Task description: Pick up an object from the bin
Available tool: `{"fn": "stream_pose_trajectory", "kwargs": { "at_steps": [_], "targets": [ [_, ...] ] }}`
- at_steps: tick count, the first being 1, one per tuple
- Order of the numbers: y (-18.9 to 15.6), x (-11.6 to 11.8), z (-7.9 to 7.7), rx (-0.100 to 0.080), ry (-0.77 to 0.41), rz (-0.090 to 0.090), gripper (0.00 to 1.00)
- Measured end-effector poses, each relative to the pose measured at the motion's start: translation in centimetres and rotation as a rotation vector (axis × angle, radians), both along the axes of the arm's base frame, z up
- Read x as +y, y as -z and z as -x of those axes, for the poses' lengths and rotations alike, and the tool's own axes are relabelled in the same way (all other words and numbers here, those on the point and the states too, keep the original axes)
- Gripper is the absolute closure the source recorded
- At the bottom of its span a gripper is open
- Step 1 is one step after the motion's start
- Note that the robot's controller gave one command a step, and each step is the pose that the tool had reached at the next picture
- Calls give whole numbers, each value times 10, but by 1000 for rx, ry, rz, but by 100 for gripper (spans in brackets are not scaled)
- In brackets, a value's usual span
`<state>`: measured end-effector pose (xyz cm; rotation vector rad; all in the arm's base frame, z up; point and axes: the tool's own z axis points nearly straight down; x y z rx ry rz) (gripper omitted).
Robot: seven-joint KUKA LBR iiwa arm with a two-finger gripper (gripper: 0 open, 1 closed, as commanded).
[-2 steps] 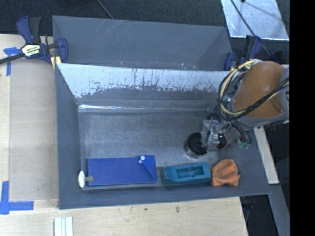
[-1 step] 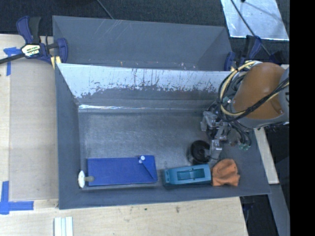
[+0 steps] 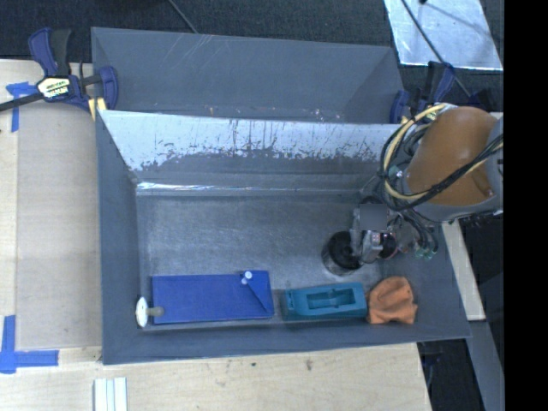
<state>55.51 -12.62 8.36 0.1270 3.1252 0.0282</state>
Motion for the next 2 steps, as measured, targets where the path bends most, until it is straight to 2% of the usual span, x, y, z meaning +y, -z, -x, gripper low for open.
{"fn": "stream_pose_trajectory", "kwargs": {
  "at_steps": [1,2],
  "targets": [
    [0,0,0,0,0,0,100],
    [-2,43,15,-25,-230,24,0]
  ]
}}
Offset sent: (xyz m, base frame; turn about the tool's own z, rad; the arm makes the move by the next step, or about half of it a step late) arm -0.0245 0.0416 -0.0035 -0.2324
